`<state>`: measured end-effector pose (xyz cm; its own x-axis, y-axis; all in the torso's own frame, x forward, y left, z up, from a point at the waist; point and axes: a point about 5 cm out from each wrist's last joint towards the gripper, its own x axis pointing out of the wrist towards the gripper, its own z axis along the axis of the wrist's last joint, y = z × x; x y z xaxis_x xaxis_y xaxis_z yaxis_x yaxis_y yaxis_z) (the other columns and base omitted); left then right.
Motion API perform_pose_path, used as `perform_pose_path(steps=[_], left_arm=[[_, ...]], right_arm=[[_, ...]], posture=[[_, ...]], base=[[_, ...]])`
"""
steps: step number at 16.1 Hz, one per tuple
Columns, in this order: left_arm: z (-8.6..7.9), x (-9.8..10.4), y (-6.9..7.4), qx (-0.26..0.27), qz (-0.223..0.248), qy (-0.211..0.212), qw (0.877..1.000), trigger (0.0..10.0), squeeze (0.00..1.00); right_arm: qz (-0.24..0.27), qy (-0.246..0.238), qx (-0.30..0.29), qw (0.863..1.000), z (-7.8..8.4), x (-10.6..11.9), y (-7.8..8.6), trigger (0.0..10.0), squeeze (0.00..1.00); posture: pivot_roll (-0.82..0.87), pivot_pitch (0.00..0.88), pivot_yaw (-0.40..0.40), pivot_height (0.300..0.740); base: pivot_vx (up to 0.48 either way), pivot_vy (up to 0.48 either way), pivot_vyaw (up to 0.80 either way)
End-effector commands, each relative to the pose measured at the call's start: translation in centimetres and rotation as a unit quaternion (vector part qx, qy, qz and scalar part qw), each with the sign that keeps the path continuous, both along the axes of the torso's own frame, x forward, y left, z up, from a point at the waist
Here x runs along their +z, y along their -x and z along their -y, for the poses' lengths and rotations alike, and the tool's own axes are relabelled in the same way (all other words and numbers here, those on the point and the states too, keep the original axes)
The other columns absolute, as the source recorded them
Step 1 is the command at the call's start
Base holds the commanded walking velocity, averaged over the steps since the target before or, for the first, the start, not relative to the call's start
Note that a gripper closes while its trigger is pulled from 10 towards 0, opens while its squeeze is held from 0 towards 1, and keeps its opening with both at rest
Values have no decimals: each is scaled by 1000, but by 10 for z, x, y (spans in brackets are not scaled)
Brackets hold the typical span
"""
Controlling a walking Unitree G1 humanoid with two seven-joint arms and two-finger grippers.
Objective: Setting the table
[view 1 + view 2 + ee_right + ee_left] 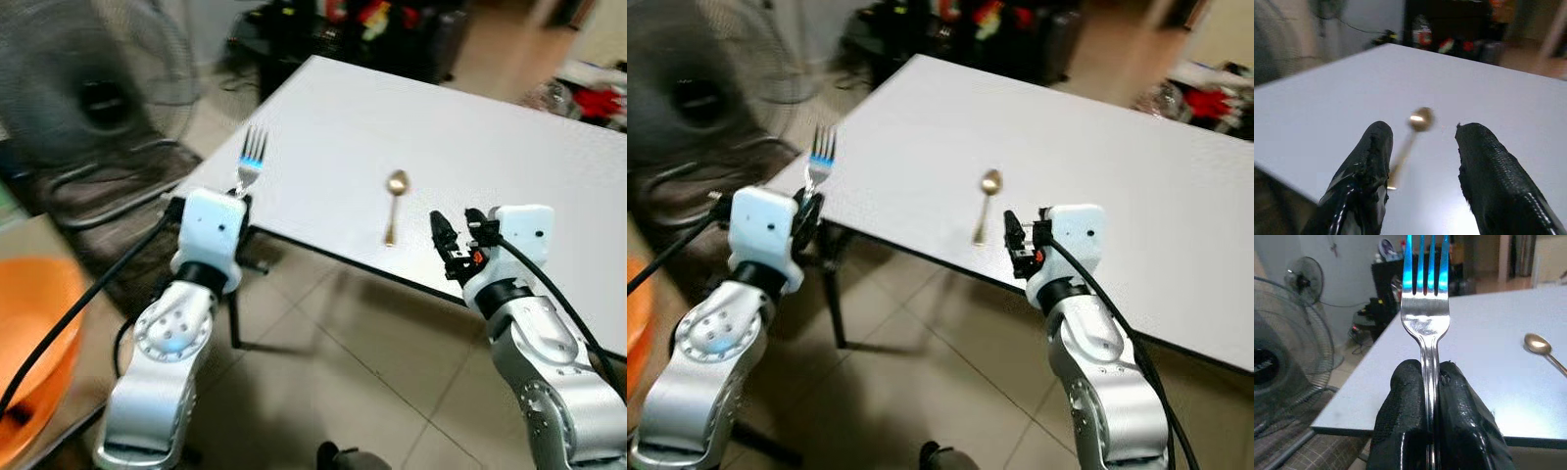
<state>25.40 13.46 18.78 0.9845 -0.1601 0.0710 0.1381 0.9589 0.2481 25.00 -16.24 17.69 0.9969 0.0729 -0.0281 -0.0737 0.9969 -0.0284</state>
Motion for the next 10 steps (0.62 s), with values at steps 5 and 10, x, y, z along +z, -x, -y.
perform_pose_path(steps=[5, 10], left_arm=[[1, -4, 2, -2, 1, -17, 1000, 10000, 0], [-3, -7, 0, 3, -3, -22, 1000, 10000, 0]], right_arm=[[-27, -4, -9, 1000, 5, -9, 3, 10000, 0], [-38, -4, -15, 999, 6, -14, 7, 10000, 0]], posture=[[-59, 18, -38, 740], [-69, 22, -24, 740]], base=[[0, 0, -800], [0, -79, -800]])
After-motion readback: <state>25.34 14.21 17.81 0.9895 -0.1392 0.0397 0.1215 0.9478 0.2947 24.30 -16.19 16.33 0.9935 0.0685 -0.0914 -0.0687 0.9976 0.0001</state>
